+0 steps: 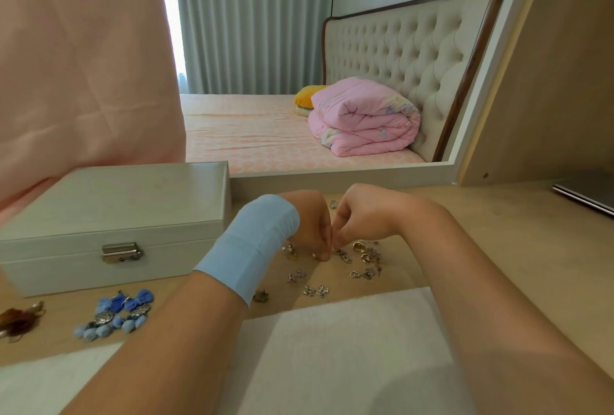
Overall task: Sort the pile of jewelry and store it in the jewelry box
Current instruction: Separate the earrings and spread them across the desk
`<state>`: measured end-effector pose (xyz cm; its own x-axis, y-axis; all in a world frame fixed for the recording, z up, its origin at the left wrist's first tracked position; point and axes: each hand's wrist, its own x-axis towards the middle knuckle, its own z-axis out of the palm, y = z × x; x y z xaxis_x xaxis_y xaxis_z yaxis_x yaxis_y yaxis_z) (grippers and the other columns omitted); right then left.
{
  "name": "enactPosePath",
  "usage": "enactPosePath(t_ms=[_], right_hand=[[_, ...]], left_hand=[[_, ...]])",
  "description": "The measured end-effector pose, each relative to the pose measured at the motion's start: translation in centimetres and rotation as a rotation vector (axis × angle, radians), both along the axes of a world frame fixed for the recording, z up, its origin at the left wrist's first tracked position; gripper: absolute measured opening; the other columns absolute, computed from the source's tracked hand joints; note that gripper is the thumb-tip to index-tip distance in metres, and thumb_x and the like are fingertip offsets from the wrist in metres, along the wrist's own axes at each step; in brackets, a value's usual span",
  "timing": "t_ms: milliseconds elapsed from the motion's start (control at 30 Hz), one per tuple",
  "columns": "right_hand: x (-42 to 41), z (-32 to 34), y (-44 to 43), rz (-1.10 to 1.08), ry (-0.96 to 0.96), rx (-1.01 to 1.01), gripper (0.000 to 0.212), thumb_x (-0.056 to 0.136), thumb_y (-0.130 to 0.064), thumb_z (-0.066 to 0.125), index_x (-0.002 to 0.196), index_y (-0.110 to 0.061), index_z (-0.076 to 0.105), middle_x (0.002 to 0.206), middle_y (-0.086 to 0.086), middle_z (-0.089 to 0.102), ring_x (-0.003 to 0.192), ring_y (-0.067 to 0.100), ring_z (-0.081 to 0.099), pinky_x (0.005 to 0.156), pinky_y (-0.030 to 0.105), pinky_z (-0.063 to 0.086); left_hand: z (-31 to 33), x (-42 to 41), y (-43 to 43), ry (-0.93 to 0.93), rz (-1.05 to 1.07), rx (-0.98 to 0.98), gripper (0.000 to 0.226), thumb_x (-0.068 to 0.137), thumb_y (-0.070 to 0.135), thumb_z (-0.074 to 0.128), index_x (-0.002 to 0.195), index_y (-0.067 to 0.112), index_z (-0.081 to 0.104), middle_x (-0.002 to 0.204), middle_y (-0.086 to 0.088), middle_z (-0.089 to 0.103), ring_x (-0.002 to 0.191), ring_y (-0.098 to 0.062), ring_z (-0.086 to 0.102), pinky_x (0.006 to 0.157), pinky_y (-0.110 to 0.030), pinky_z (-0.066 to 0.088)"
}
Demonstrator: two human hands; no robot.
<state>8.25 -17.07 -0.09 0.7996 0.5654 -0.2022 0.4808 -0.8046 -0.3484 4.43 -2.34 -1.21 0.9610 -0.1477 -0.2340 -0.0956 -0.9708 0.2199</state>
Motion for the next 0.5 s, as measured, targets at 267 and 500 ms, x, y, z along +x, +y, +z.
enactPosePath(t_ms=[267,500], right_hand=[[-0.5,-0.8,1.0,0.004,-0.038,-0.047,0.008,0.082,-0.027,0.082,0.089,-0.023,0.08,0.078,-0.009,0.07,0.07,0.007,0.062,0.059,0.023,0.046],[0.3,-0.9,0.6,-0.058,-0.047,0.305,0.011,0.083,-0.017,0.069,0.075,-0.016,0.077,0.075,-0.002,0.076,0.047,0.012,0.06,0.058,0.027,0.052]], left_hand=[[2.9,0.0,2.6,-0.169,0.077,-0.061,0.009,0.079,0.032,0.08,0.077,0.028,0.072,0.079,0.01,0.072,0.081,-0.011,0.067,0.083,-0.031,0.055],[2.1,0.1,3.7,-0.193,0.137,-0.051,0.007,0.08,0.027,0.079,0.084,0.028,0.073,0.072,0.012,0.068,0.071,-0.006,0.064,0.081,-0.029,0.056]])
